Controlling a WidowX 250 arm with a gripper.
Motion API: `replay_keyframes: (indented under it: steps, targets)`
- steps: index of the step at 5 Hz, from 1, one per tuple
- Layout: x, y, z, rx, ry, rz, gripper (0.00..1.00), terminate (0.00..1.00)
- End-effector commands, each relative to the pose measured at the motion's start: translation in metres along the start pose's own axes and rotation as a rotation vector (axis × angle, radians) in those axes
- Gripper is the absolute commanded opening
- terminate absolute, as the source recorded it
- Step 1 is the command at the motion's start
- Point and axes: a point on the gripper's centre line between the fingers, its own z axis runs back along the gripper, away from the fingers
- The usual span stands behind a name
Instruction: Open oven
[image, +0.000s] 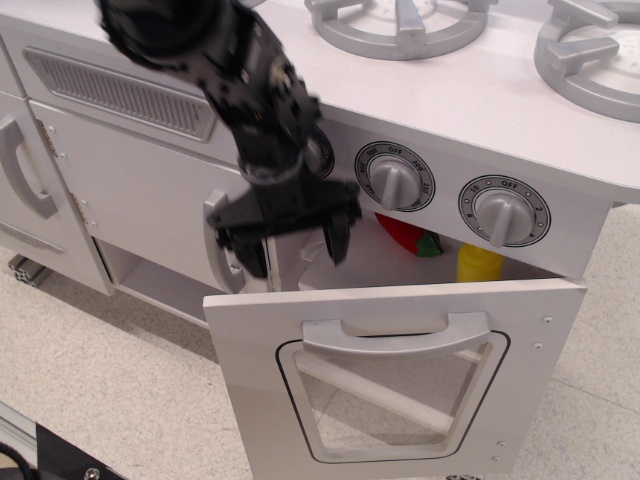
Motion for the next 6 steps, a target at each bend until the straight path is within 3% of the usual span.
replay_keyframes:
  steps: [1, 3, 5, 6]
  targets:
    - [-0.033, 0.001, -0.005, 0.010, 0.012, -0.087, 1.00, 0.00]
    - [-0.085, -0.001, 0.005, -0.005, 0.068, -0.199, 1.00, 0.00]
    - [-0.152, -0.042, 0.010, -0.045, 0.091, -0.266, 1.00, 0.00]
    - [-0.168, -0.053, 0.013, -0.054, 0.082, -0.312, 1.00, 0.00]
